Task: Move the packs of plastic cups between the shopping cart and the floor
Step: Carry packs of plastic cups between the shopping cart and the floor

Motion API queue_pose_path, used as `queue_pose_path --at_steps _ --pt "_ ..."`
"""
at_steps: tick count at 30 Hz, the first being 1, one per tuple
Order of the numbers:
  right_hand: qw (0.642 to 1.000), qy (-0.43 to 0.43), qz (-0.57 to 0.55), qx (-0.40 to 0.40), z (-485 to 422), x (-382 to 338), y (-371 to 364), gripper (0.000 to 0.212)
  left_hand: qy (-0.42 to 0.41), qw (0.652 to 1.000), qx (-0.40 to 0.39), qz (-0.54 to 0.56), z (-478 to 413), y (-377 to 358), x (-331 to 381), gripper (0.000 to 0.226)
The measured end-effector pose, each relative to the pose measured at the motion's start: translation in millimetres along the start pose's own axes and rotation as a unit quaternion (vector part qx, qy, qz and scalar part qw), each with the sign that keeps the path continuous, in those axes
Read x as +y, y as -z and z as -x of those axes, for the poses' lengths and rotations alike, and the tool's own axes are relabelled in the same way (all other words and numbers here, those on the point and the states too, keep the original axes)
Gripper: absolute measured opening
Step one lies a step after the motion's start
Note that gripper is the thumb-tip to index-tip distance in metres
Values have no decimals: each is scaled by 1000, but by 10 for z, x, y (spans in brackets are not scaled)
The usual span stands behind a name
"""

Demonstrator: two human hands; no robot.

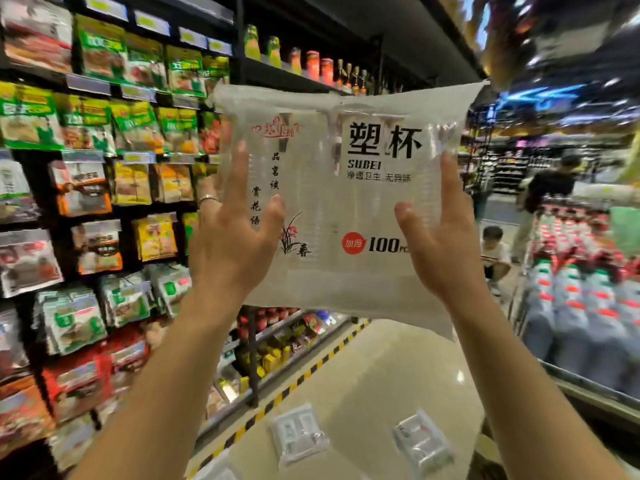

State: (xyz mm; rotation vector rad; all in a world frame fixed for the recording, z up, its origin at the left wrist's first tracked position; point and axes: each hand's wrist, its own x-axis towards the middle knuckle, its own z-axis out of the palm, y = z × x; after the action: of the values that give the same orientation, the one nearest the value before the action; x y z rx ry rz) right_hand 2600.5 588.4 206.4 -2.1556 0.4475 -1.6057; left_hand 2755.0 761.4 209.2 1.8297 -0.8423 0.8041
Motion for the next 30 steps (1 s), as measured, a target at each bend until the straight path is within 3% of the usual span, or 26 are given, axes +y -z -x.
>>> queue_pose_path --at_steps 6,13,20,30 --pt "990 -25 102 98 -150 373 393 73 -59 991 -63 103 -288 -830 296 66" --pt "946 -54 273 167 50 551 1176 74 -105 954 -146 241 -177 -1598 948 70" --pt "881 -143 392 222 635 463 2219 78 -164 885 -246 359 470 -2018 1962 70" --pt "796 -197 472 323 1594 459 4091 74 -238 791 -307 473 1868 -2166 3814 69"
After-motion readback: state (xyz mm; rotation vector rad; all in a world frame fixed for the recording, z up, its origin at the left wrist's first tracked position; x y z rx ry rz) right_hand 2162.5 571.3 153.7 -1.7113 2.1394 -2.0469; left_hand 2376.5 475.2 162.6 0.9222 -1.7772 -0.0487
